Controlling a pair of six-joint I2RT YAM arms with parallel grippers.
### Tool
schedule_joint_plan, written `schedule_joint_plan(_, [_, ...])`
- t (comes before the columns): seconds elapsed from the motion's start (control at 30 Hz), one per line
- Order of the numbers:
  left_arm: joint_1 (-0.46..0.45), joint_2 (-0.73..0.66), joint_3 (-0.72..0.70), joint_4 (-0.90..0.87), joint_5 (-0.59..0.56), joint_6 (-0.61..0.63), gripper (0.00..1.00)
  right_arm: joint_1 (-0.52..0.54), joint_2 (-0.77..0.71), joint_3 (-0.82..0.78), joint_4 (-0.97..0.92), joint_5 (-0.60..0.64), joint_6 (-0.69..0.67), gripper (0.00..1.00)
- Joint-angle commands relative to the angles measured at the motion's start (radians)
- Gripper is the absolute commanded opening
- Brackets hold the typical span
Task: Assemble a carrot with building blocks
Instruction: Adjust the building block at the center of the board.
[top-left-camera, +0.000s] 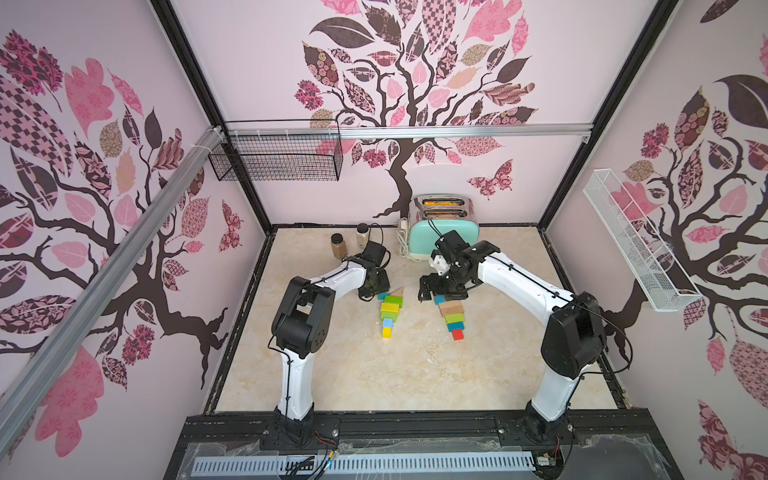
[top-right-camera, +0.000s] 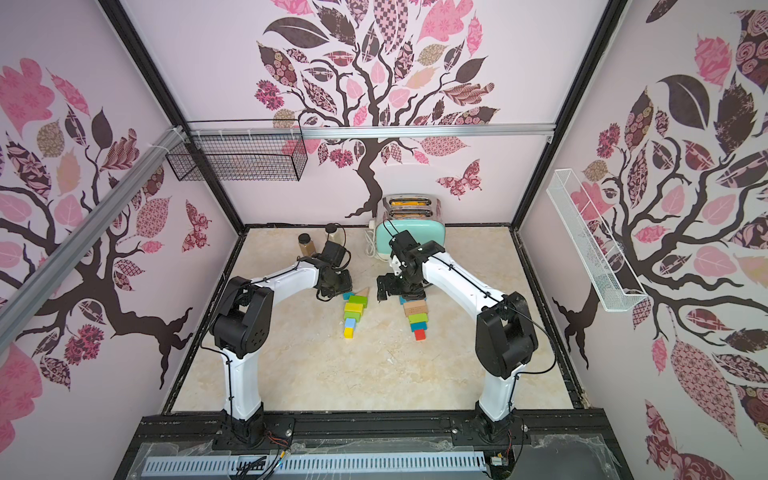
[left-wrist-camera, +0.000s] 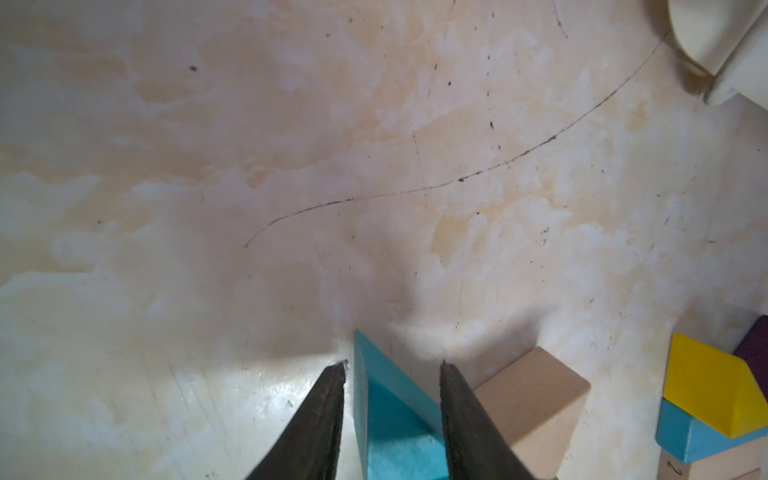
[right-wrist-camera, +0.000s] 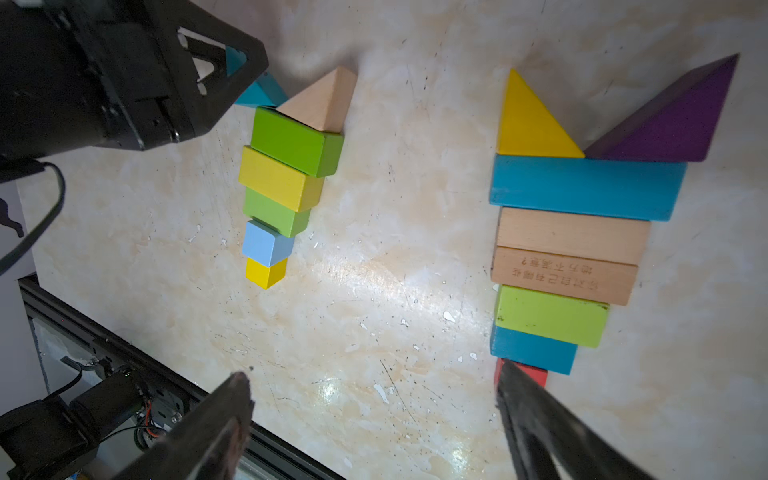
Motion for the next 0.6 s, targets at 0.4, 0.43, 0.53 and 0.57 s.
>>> schedule_joint_plan(0.4, [-0.013,0.025,0.031,-0.004,-0.019,0.013,0.34,-0.003,0.011,0.004,0.017,-0.015,-0.008,0.95])
schedule_joint_plan(0.43, [-0.015,0.026,0.031,-0.003,-0.018,0.015,0.34,-0.002,0.012,0.004,0.018,-0.016,-0.008,0.95])
schedule_joint_plan(0.53, [-0.027,0.027,0.030,-0.004,-0.022,0.021,0.33,-0.002,0.016,0.008,0.018,-0.020,-0.009,0.95])
schedule_joint_plan(0.57, [-0.030,0.028,0.030,-0.004,-0.022,0.021,0.33,-0.002,0.016,0.007,0.018,-0.019,-0.010,0.95])
